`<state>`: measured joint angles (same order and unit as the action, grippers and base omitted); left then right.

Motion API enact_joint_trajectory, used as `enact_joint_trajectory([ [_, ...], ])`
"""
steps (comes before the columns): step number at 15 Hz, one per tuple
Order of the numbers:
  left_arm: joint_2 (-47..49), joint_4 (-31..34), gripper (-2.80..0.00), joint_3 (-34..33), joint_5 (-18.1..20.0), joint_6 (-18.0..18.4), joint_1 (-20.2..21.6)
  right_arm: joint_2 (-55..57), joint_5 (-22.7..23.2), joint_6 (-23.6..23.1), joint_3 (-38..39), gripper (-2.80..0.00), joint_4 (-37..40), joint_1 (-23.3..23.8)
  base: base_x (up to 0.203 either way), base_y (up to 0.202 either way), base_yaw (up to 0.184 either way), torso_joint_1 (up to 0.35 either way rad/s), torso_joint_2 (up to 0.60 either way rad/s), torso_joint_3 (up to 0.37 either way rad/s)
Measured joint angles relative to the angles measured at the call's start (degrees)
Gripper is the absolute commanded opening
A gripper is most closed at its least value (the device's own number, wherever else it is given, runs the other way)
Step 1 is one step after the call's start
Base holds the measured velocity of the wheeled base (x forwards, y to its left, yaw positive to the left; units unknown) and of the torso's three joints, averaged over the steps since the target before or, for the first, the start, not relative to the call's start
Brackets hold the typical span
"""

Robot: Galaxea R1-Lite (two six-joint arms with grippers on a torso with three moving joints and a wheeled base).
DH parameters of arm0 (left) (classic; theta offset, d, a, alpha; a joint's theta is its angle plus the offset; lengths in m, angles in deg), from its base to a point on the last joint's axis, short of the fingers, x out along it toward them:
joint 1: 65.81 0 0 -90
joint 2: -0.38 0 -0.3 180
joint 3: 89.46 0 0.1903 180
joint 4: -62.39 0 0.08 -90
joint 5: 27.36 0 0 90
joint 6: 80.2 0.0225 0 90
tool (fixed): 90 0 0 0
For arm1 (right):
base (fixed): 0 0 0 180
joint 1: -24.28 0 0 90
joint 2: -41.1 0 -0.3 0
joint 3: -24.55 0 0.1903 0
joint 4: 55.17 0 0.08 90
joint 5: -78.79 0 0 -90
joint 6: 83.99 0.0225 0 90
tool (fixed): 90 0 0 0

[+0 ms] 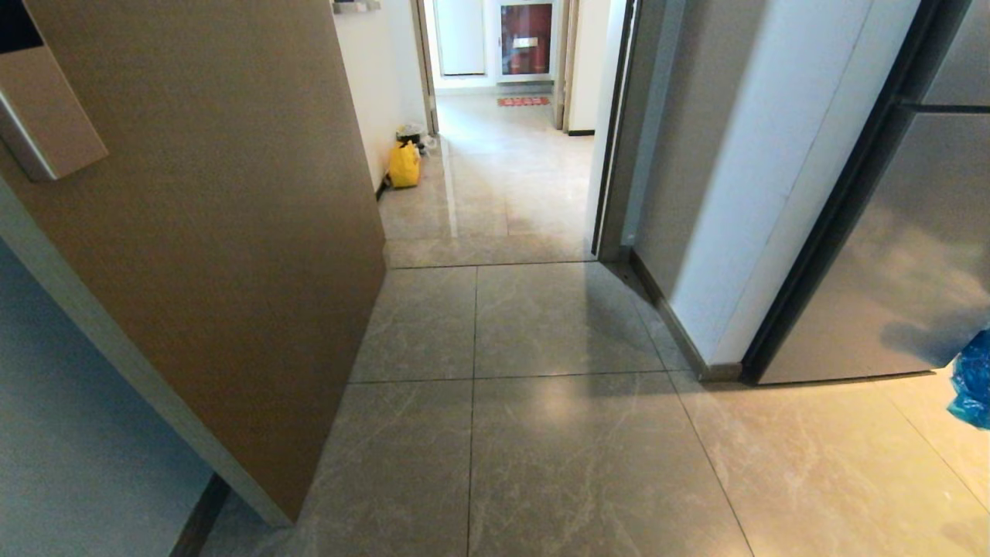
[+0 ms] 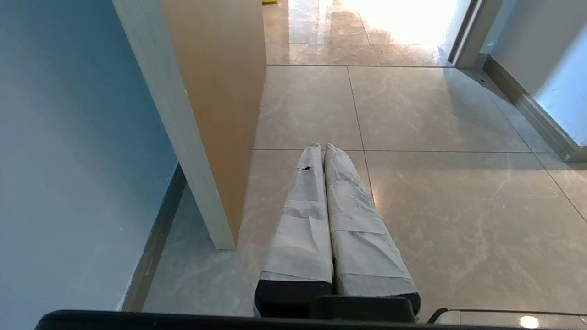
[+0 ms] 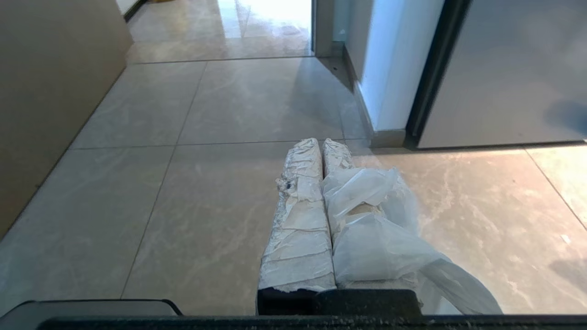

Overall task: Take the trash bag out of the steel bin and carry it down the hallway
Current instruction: Put the trash bag at the door

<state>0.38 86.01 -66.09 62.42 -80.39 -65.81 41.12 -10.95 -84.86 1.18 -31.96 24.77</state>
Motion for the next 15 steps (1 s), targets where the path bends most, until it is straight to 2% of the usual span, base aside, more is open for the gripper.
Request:
enact_joint_trajectory([
  [3, 0.0, -0.01, -2.8, 0.0, 0.01, 0.02, 0.0, 0.0, -0.02, 0.02, 0.0, -2.8, 0.01, 0.04, 0.076, 0.0, 0.0, 0.002, 0.0, 0.003],
  [15, 0.0, 0.01, -2.8, 0.0, 0.01, -0.06, 0.0, 0.0, -0.03, -0.05, 0.0, -2.8, -0.02, 0.04, 0.194, 0.0, 0.0, 0.001, 0.0, 0.002],
])
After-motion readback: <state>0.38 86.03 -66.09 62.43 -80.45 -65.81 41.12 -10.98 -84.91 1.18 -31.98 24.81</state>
